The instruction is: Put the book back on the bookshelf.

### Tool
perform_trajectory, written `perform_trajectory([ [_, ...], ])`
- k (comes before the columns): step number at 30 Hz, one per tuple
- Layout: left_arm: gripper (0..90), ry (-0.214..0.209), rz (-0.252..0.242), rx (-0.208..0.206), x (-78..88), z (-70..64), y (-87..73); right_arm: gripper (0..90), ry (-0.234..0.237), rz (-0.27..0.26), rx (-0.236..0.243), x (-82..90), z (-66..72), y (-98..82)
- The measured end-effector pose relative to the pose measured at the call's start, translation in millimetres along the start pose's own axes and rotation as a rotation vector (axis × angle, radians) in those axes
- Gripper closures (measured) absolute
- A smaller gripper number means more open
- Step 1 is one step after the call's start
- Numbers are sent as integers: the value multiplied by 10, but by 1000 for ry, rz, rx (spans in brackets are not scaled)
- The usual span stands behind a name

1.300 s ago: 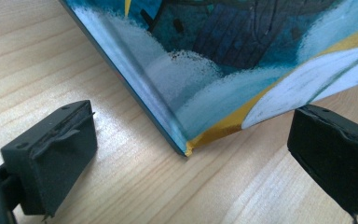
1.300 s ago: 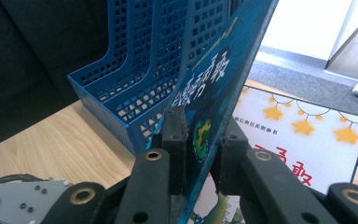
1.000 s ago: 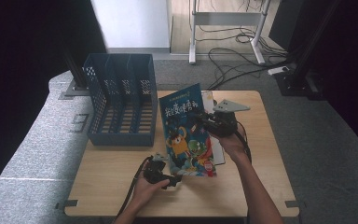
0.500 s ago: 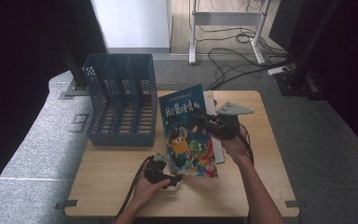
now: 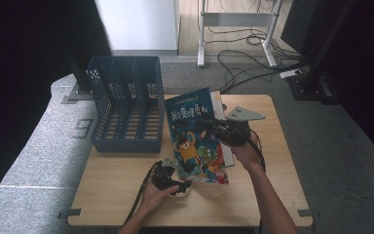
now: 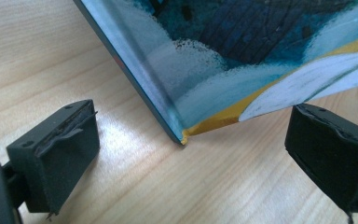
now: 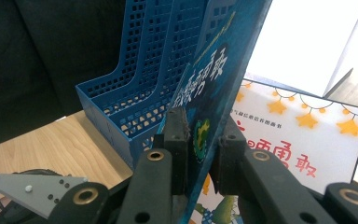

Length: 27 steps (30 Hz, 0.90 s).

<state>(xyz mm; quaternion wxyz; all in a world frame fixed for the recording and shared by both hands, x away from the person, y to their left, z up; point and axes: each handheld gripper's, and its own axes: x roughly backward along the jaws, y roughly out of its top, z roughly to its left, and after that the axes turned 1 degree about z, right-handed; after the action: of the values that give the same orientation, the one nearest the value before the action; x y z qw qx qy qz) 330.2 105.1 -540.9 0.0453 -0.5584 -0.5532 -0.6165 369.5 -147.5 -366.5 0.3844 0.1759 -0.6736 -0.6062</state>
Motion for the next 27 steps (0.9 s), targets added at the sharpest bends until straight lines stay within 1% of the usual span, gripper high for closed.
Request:
perform_trajectory([
  [3,27,3,0,3,-17,11,23,781,3,-3,8,-19,-8,14],
  [6,27,10,-2,1,-32,20,42,785,14,-23,2,-39,-43,0],
  [9,28,14,-1,-1,-33,13,38,785,16,-31,2,-28,-52,-19],
  [11,30,29,-10,2,-35,-15,19,785,19,-42,5,4,-46,-44],
  [15,41,28,-12,0,-27,-50,-4,786,25,-57,11,61,-20,-78],
  [20,40,40,-16,-16,-39,-69,-12,788,34,-82,19,120,-2,-133],
  [24,38,52,-13,-23,-48,-85,-11,790,45,-96,11,168,-12,-179],
  [27,36,58,-11,-29,-54,-95,-10,792,50,-103,15,201,-11,-205],
])
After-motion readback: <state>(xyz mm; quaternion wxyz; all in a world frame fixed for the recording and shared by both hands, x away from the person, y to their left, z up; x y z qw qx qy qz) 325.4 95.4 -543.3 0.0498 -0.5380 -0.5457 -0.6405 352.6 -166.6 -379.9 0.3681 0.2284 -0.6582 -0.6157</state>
